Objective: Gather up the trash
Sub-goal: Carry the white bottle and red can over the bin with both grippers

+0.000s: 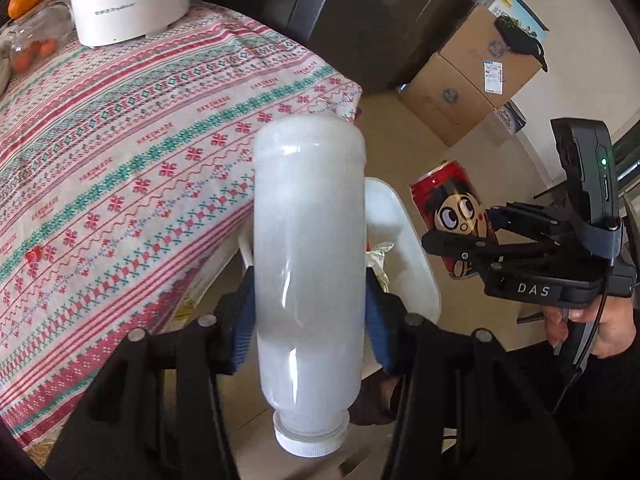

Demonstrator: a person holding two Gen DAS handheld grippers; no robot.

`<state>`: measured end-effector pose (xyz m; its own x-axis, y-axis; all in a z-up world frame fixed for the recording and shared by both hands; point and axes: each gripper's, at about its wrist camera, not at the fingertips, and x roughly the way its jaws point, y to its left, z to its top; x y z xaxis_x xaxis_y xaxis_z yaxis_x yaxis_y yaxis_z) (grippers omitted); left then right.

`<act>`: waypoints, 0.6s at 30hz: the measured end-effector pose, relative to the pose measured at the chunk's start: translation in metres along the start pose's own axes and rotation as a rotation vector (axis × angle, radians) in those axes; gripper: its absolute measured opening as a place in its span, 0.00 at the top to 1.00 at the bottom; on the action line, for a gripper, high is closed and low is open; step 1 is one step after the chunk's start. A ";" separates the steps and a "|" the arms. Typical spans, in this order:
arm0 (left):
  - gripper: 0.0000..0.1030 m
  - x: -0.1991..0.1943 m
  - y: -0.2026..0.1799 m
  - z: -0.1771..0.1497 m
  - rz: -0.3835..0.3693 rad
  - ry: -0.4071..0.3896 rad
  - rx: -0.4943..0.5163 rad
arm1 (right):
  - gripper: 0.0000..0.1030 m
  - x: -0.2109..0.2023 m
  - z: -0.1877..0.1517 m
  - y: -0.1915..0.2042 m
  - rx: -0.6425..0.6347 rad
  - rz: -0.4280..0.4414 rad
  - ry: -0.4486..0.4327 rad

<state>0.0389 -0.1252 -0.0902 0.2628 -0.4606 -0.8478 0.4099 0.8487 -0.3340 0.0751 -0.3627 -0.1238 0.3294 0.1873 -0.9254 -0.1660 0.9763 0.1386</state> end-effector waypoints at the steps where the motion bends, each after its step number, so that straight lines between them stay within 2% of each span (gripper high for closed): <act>1: 0.51 0.006 -0.005 0.000 -0.003 0.014 0.012 | 0.48 0.001 -0.003 -0.004 0.005 -0.003 0.005; 3: 0.51 0.017 -0.014 0.000 -0.016 0.045 0.028 | 0.48 0.002 -0.011 -0.011 0.010 -0.011 0.019; 6: 0.51 0.038 -0.024 -0.001 -0.059 0.134 0.044 | 0.48 0.003 -0.021 -0.019 0.014 -0.017 0.032; 8: 0.51 0.050 -0.028 0.000 -0.052 0.161 0.039 | 0.48 0.004 -0.027 -0.026 0.019 -0.021 0.038; 16: 0.50 0.081 -0.044 0.003 0.022 0.204 0.118 | 0.48 0.010 -0.040 -0.049 0.052 -0.034 0.076; 17: 0.48 0.082 -0.046 0.004 0.032 0.199 0.134 | 0.48 0.011 -0.040 -0.051 0.054 -0.034 0.079; 18: 0.41 0.079 -0.049 0.005 0.038 0.189 0.151 | 0.48 0.011 -0.041 -0.052 0.055 -0.035 0.080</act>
<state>0.0439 -0.2046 -0.1392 0.1181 -0.3596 -0.9256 0.5327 0.8096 -0.2466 0.0491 -0.4158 -0.1554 0.2582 0.1462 -0.9550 -0.1036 0.9870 0.1231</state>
